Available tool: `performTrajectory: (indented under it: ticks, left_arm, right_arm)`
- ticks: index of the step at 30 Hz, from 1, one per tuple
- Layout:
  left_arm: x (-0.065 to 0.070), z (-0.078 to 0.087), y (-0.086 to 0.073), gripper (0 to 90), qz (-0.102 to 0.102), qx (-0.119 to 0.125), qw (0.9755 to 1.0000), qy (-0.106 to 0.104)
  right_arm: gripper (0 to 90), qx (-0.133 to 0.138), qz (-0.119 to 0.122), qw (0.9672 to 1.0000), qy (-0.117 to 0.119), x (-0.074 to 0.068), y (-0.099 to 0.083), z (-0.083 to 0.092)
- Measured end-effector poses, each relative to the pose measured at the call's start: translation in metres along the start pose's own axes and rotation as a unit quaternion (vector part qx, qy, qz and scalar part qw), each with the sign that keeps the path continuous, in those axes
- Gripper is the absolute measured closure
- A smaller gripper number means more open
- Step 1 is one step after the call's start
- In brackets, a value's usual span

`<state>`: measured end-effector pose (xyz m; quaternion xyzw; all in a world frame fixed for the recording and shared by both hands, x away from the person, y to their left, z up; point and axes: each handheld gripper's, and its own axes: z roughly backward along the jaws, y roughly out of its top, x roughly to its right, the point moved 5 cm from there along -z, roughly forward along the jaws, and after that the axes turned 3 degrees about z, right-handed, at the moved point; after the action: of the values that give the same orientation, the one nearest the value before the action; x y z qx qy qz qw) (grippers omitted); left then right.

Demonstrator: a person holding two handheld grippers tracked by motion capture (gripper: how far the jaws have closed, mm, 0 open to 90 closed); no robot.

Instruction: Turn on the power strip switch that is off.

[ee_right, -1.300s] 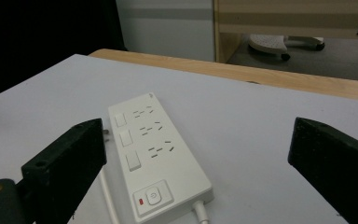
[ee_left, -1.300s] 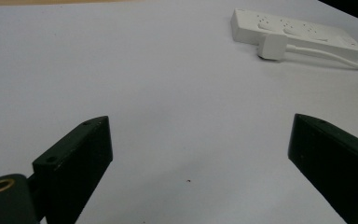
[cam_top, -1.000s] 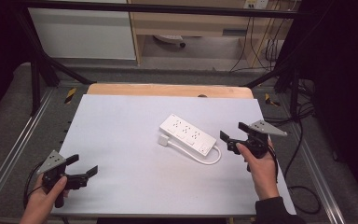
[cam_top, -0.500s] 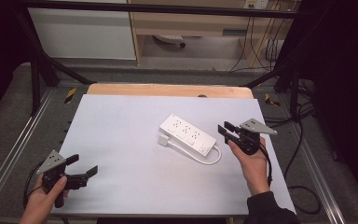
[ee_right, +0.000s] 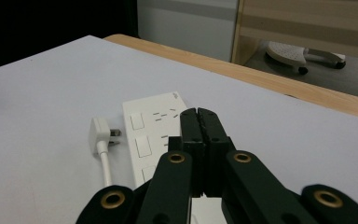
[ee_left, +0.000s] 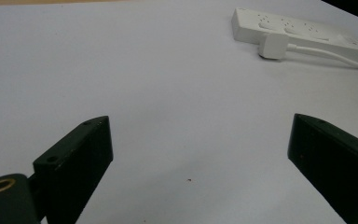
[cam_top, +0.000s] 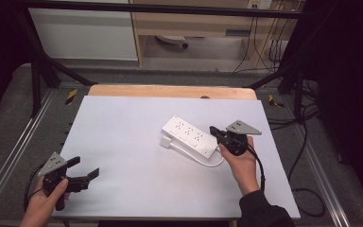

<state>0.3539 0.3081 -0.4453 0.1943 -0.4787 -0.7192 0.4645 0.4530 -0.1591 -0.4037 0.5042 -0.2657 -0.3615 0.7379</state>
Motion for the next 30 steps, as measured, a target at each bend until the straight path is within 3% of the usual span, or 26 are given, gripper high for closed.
performTrajectory:
  ticks: [4, 13, 30]
  left_arm:
    - [-0.001, 0.000, 0.000, 6.7, 0.002, 0.000, 1.0000, 0.000]
    - [0.000, -0.001, -0.001, 6.6, 0.003, -0.004, 1.0000, 0.003]
    - [0.000, -0.001, 0.000, 6.6, 0.001, -0.003, 1.0000, 0.001]
  right_arm:
    - [90.0, -0.008, 0.008, 0.9999, 0.003, -0.003, -0.002, -0.006]
    - [90.0, -0.012, -0.004, 0.9998, 0.014, -0.005, -0.005, -0.018]
    - [90.0, -0.020, -0.001, 0.9995, 0.023, -0.011, -0.009, -0.025]
